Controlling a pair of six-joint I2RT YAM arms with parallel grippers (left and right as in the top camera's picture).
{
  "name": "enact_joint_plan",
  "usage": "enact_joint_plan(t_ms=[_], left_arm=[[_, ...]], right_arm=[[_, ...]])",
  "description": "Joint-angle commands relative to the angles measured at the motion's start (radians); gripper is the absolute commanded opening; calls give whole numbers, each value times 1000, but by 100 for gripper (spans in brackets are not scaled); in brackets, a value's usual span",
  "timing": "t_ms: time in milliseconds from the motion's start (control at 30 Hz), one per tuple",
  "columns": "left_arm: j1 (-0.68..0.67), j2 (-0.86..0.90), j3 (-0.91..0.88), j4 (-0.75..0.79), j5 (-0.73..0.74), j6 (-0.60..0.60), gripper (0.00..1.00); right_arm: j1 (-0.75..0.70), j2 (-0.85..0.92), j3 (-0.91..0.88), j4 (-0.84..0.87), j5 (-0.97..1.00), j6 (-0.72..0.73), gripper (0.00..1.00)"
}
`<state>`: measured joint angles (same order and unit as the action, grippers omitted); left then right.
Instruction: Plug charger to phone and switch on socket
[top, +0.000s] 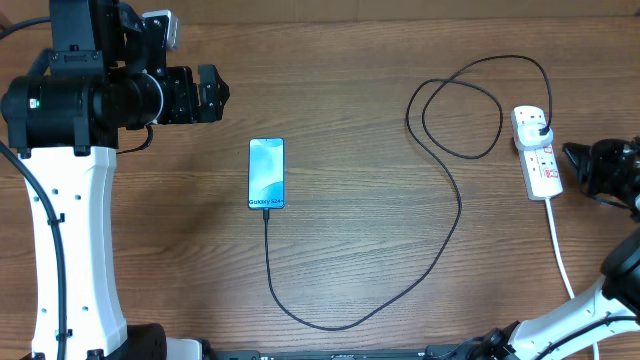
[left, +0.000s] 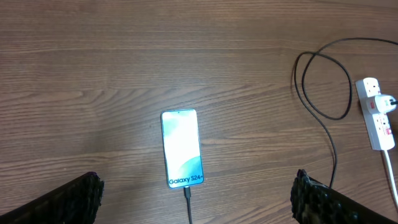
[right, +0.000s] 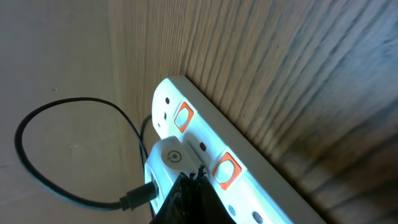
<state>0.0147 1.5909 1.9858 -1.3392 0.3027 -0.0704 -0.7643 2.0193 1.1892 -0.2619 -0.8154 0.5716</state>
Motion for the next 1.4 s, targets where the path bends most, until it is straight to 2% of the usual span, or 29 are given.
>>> enact_joint_plan(t_ms=[0,700,1367], left_arm=[[-3,6,10,5,2,11,100],[-3,6,10,4,2,11,100],[-3,6,10,4,1,11,100]], right_arm=[[18,26,13,8,-17,24,4],[58,69,13,47,-6,15,4],[135,69,10,-34,55,4,4]])
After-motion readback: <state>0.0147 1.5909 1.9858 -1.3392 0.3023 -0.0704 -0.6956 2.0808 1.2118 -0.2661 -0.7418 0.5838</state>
